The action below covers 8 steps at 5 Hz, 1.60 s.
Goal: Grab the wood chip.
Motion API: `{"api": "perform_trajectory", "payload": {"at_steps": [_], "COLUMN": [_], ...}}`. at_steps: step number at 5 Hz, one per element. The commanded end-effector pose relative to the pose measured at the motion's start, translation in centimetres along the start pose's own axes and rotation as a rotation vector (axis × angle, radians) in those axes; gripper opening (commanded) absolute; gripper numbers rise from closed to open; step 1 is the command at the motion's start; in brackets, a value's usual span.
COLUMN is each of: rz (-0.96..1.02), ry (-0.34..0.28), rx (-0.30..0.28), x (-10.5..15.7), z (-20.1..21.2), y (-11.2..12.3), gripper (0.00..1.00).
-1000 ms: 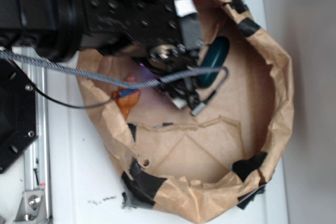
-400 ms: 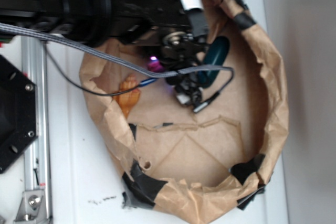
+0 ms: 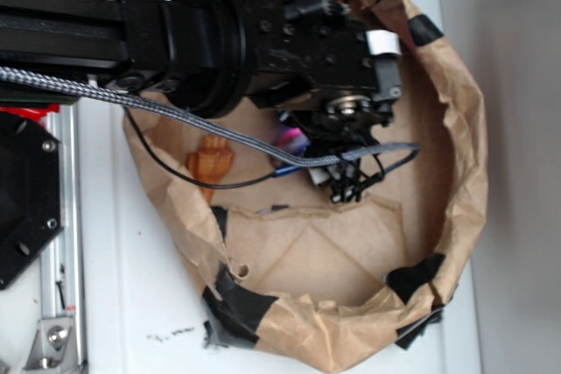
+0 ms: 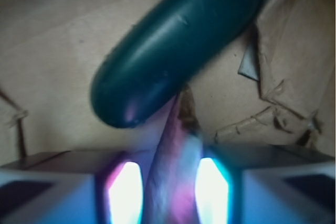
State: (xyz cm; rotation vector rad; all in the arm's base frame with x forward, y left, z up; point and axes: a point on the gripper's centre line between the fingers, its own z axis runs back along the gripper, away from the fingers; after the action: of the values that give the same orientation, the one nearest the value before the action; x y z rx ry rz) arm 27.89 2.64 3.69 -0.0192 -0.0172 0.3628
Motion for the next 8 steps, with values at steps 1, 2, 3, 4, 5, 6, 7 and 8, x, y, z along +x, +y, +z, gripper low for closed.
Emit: {"api": "perform_trajectory", "payload": {"at_steps": [1, 2, 3, 4, 5, 6, 7, 8], "rz": [-0.148, -0.143, -0.083, -0.044, -0.085, -0.118, -0.148, -0.153], "ry": [-0.129, -0.151, -0.135, -0.184, -0.114, -0.089, -0.055, -0.035], "rx": [-0.013, -0.036, -0.081, -0.149, -0.094, -0.084, -0.072, -0.073], "x": [0.0, -0.2, 0.0, 0.4, 0.7, 0.4, 0.2, -0.1], "z": [9.3, 12.0, 10.6, 6.2, 2.5, 1.1, -0.2, -0.6], "y": [-0.9, -0.3, 0.8, 1.7, 0.8, 0.0, -0.6, -0.5], "gripper": [0.00, 0.00, 1.00, 1.00, 1.00, 1.00, 1.00, 1.00]}}
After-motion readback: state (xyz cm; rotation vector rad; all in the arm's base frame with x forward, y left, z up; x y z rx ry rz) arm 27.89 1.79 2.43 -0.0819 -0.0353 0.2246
